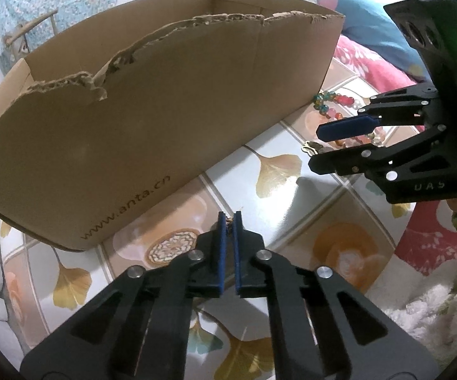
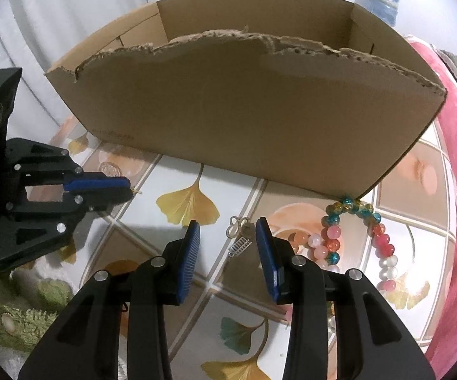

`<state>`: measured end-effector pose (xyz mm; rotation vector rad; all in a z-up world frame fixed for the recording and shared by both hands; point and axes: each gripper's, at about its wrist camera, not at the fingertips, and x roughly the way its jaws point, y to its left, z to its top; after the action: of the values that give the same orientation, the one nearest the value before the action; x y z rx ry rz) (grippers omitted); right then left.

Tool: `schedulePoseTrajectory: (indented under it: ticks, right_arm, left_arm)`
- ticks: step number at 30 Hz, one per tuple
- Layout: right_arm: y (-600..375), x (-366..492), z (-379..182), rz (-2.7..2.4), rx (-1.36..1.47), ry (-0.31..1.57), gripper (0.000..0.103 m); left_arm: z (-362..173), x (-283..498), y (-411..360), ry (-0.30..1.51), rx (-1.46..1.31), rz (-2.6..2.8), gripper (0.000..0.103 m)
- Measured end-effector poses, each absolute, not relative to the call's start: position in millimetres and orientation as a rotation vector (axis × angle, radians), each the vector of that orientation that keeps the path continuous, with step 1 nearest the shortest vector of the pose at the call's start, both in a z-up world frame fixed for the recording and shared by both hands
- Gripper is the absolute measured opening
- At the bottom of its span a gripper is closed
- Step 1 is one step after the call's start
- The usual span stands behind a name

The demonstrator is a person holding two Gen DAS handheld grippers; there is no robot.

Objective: Organize jewelry
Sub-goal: 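Carry the gold charm over the box and open the left gripper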

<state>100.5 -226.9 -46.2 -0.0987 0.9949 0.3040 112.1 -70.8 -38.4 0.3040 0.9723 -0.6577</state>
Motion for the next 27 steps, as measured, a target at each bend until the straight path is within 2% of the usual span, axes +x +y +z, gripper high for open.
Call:
schedulePoseTrajectory:
  ticks: [6,14,27]
  right_arm:
    - [-220,104,-49,0.295,-0.127,0.993,0.035]
    - [-213,108,-52,0.278,-0.14,1.006,0.017]
    - [-232,105,-42,0.278,-0.123,0.974,0.017]
  left_arm:
    - [-38,111,-72,0.966,0.31,-0.657,0.003]
    - [-39,110,-71,0.963,0.311,-0.655,0.003]
    - [-29,107,-69,0.932,0.311,-0.656,0.002]
